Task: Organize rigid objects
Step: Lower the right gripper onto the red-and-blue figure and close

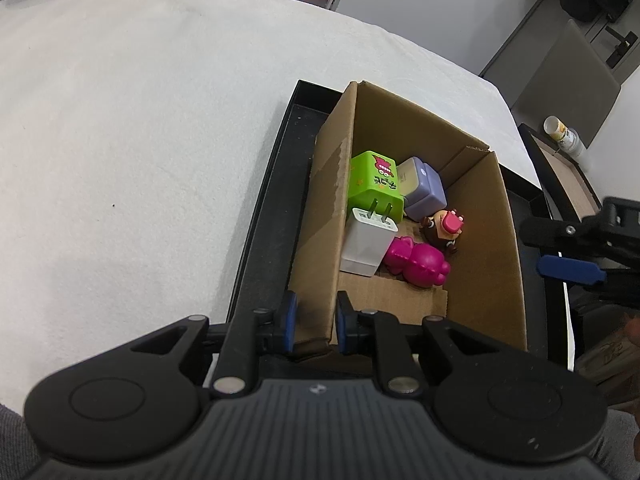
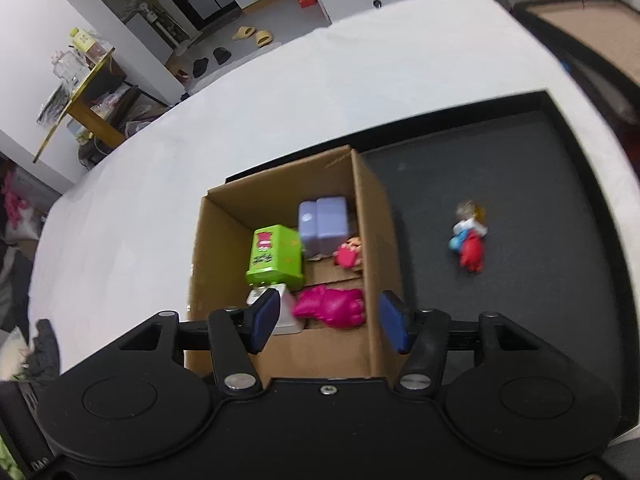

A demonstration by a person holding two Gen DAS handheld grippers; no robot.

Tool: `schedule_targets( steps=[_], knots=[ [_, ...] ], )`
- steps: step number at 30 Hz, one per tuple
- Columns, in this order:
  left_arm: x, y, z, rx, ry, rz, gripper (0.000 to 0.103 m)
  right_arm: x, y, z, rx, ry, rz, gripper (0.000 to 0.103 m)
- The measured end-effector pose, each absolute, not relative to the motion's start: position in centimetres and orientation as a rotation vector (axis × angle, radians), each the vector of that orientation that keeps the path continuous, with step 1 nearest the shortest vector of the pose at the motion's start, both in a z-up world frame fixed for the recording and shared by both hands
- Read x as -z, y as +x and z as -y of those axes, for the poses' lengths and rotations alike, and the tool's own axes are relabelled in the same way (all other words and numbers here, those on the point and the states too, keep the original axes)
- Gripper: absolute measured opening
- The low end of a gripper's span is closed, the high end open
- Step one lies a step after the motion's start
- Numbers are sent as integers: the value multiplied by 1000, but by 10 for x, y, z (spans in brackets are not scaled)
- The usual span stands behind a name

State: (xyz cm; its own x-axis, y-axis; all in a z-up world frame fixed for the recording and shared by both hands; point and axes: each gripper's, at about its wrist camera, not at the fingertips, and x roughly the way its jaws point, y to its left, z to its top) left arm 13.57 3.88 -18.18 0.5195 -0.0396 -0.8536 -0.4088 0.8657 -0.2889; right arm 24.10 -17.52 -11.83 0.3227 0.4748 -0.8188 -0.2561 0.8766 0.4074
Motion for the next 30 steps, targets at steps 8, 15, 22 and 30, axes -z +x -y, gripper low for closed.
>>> schedule_targets(
  steps=[8, 15, 22, 30],
  knots=[
    [183, 136, -38, -233, -492, -1010, 18, 121, 250, 203, -444, 166, -1122, 56],
    [183, 136, -38, -234, -490, -1010, 18, 134, 266, 230, -369, 163, -1117, 56],
    [183, 136, -37, -237, -488, -1012, 18, 148, 282, 243, -324, 154, -1125, 57],
    [183, 136, -37, -236, -487, -1011, 18, 165, 298, 238, -305, 153, -1136, 57]
  ],
)
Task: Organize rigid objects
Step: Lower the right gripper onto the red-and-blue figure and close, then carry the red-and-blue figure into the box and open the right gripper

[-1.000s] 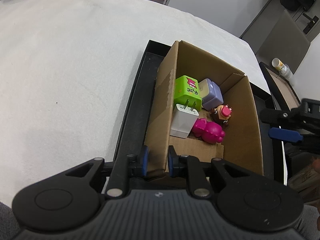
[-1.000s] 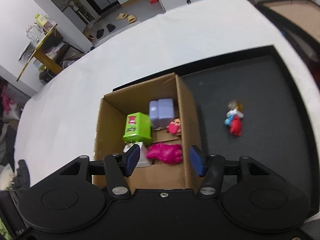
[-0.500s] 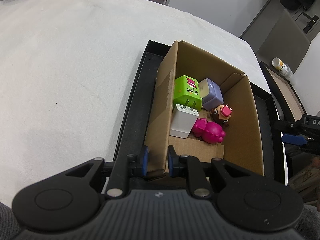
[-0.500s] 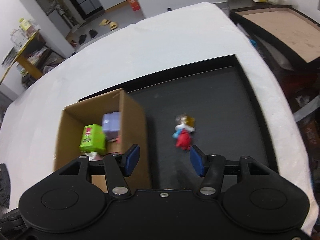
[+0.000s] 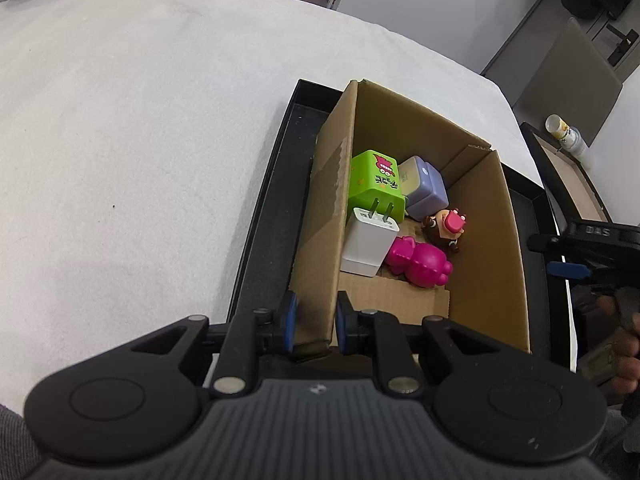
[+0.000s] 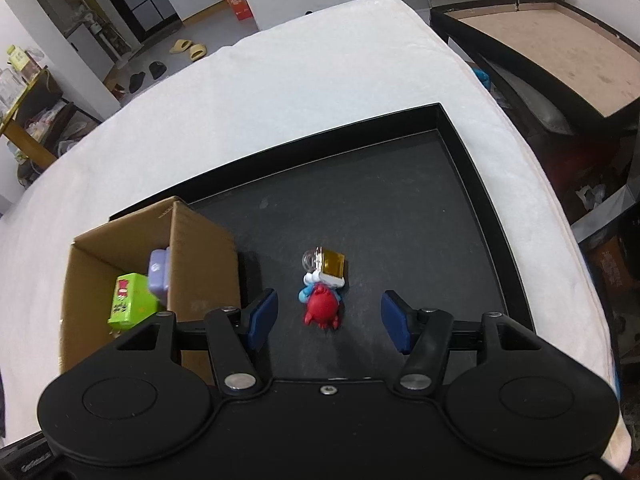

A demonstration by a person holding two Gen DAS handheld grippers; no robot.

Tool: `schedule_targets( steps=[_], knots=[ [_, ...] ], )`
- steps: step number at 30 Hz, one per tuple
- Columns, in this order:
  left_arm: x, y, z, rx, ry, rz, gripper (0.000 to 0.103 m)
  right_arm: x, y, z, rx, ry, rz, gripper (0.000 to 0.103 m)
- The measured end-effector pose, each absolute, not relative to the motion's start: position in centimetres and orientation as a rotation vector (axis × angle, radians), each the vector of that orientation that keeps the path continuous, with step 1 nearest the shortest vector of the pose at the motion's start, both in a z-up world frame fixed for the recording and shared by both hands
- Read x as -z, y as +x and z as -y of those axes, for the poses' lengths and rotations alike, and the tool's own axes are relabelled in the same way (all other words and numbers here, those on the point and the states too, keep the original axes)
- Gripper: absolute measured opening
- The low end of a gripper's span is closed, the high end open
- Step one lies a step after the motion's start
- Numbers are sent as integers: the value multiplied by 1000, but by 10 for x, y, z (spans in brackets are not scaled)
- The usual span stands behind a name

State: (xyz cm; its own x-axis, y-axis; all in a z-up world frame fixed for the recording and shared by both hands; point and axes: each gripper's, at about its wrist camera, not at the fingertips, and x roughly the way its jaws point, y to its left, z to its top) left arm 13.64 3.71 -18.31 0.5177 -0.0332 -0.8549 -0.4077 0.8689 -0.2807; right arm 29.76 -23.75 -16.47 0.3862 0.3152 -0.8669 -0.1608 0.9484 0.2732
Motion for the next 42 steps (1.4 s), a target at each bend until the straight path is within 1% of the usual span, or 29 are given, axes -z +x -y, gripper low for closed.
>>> schedule_targets(
  steps=[10, 18, 19, 20, 21, 27, 42],
  knots=[
    [184, 137, -38, -233, -491, -1011, 18, 194, 312, 217, -283, 118, -1164, 57],
    [184, 137, -38, -233, -491, -1011, 18, 207, 313, 210, -268, 104, -1158, 57],
    [184, 137, -37, -233, -491, -1011, 18, 208, 312, 210, -260, 97, -1164, 53],
    [184, 137, -38, -233, -490, -1011, 18, 210, 312, 210, -254, 97, -1177, 38],
    [184, 136, -38, -233, -490, -1011, 18, 212, 311, 210, -261, 110, -1195, 31],
    [184, 136, -37, -233, -488, -1011, 18, 199, 298, 214, -281, 83, -1189, 30],
    [183, 137, -36, -233, -487, -1010, 18, 144, 285, 222, -345, 88, -1111, 30]
  ],
)
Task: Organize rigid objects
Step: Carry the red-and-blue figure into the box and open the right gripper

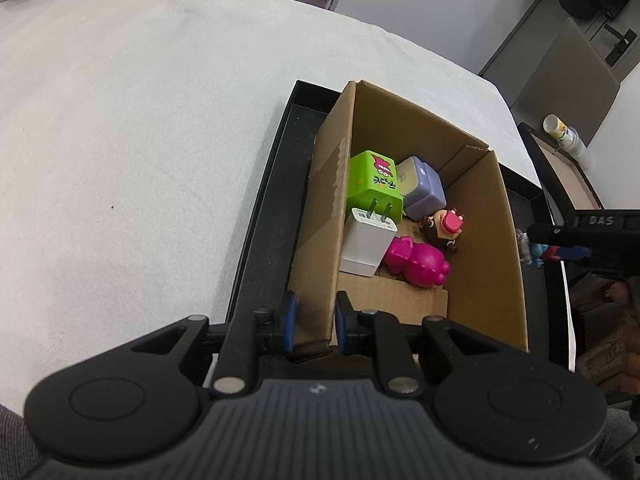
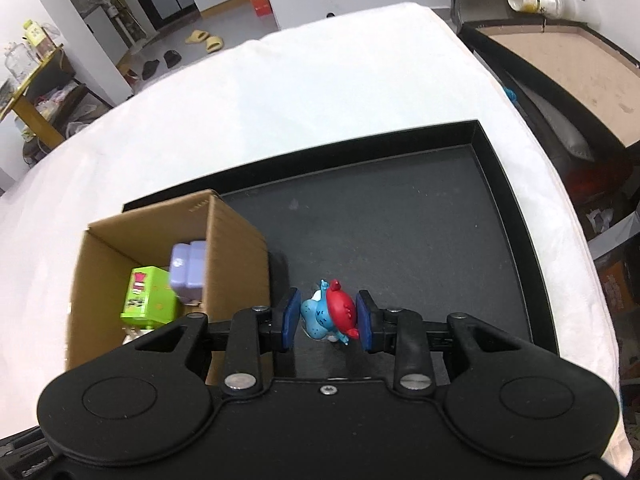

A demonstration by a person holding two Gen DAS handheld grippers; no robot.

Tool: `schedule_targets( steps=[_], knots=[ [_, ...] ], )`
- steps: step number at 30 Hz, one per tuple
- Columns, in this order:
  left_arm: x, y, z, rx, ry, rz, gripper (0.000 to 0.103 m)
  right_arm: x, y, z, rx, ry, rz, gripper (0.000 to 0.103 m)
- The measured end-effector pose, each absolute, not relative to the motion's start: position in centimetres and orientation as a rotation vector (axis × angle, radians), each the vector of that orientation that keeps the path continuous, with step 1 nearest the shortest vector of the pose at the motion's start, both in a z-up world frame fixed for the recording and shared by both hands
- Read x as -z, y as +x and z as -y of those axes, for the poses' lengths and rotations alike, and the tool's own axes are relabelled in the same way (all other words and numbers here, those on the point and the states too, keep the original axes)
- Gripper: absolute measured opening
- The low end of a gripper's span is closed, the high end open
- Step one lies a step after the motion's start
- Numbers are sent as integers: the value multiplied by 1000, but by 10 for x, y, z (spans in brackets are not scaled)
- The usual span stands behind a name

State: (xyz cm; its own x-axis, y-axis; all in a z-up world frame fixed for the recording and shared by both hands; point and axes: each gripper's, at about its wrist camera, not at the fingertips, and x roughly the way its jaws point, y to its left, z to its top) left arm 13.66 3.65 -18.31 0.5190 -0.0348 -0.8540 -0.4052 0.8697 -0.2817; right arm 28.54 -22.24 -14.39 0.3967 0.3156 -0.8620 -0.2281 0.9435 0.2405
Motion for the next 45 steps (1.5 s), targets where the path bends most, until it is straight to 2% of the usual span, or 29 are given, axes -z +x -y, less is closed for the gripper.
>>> schedule_targets(
  steps=[11, 20, 36, 45],
  knots=[
    [181, 136, -36, -232, -488, -1009, 18, 100, 278, 206, -409, 101, -1038, 30],
    [180, 135, -37, -229, -491, -1007, 18, 85, 274, 181, -480, 94, -1018, 30],
    [180, 135, -37, -227, -496, -1007, 18, 105, 270, 130, -517, 108, -1057, 30],
    [181, 135, -38, -227, -502, -1009, 17, 112, 265, 136, -497, 131, -1071, 37]
  ],
)
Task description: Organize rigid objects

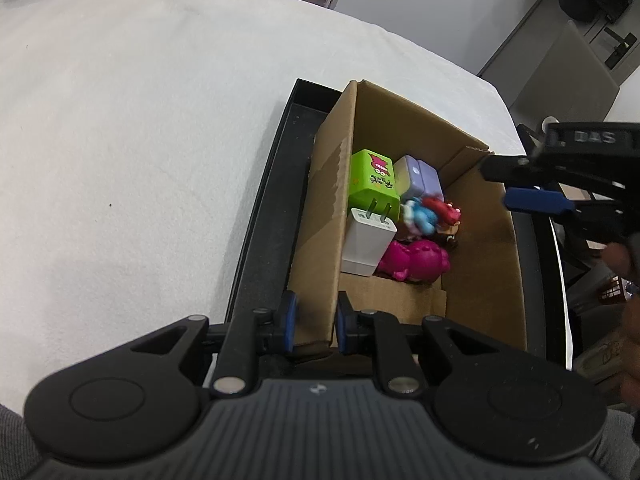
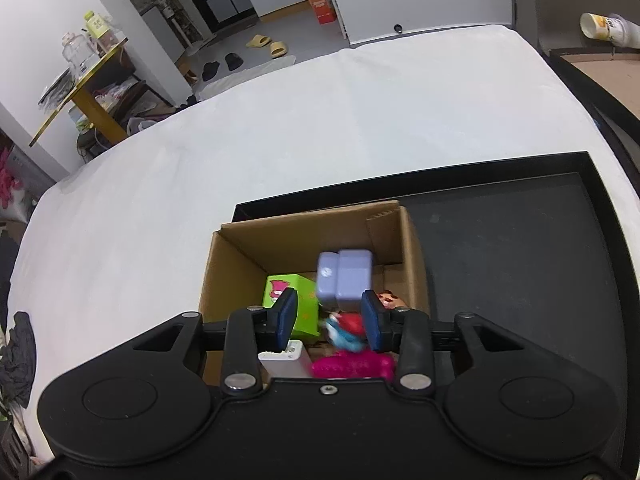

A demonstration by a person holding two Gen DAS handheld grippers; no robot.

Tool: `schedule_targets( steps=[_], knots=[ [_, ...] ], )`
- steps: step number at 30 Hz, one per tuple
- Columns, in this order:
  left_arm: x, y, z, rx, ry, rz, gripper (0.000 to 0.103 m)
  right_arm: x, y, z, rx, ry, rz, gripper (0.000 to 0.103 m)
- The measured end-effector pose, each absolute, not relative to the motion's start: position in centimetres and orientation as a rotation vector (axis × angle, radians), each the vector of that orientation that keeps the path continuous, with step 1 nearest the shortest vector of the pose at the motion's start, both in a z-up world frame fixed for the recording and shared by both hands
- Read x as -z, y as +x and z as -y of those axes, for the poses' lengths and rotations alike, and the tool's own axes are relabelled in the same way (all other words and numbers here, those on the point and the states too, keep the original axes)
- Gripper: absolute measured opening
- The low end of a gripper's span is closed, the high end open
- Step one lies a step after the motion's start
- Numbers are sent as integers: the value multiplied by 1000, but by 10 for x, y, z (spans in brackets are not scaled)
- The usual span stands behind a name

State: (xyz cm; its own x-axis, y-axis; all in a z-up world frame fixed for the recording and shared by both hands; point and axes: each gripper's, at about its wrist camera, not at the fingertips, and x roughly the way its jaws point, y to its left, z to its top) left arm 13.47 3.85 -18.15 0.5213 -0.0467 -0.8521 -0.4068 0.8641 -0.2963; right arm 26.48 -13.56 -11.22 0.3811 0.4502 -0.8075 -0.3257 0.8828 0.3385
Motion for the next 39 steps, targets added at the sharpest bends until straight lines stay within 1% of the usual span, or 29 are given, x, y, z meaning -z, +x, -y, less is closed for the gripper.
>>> schedule_targets(
  steps=[3, 6, 8, 15, 17, 21, 24, 26, 27, 29, 31, 32, 33, 34, 36, 39],
  knots=[
    [181, 135, -38, -225, -501, -1013, 18, 106, 261, 148, -493, 159, -1064, 42],
    [179, 134, -38, -228, -502, -1020, 18, 100, 258, 162, -485, 190, -1065, 43],
    [176, 134, -37, -226, -496, -1020, 18, 97, 253, 171, -480, 206, -1063, 50],
    [163, 128, -35, -224, -486, -1027, 18, 92, 237, 191, -465, 238, -1069, 60],
    [157, 125, -34, -228, -478, -1016, 18, 90, 233, 196, -464, 246, -1064, 64],
    [140, 121, -29, -204, -456, -999, 18, 89, 225, 204, -459, 253, -1061, 66],
    [126, 118, -26, -195, -444, -982, 19, 86, 220, 210, -458, 257, -1053, 75],
    [118, 115, -24, -187, -437, -978, 22, 83, 215, 214, -451, 251, -1038, 78],
    [115, 115, -22, -180, -432, -977, 26, 82, 213, 215, -449, 247, -1033, 78],
    [108, 113, -19, -167, -417, -976, 35, 81, 210, 219, -447, 250, -1031, 87],
    [99, 111, -16, -161, -394, -973, 52, 78, 207, 224, -444, 255, -1016, 89],
    [95, 109, -14, -159, -385, -967, 56, 77, 205, 226, -438, 250, -1009, 93],
    [92, 108, -13, -157, -377, -962, 64, 75, 203, 228, -433, 243, -1002, 96],
    [88, 107, -12, -155, -368, -957, 72, 73, 201, 229, -429, 235, -997, 101],
    [83, 103, -9, -164, -347, -954, 78, 68, 197, 233, -428, 222, -980, 103],
    [75, 97, -7, -164, -331, -951, 83, 63, 191, 239, -426, 221, -964, 103]
  ],
)
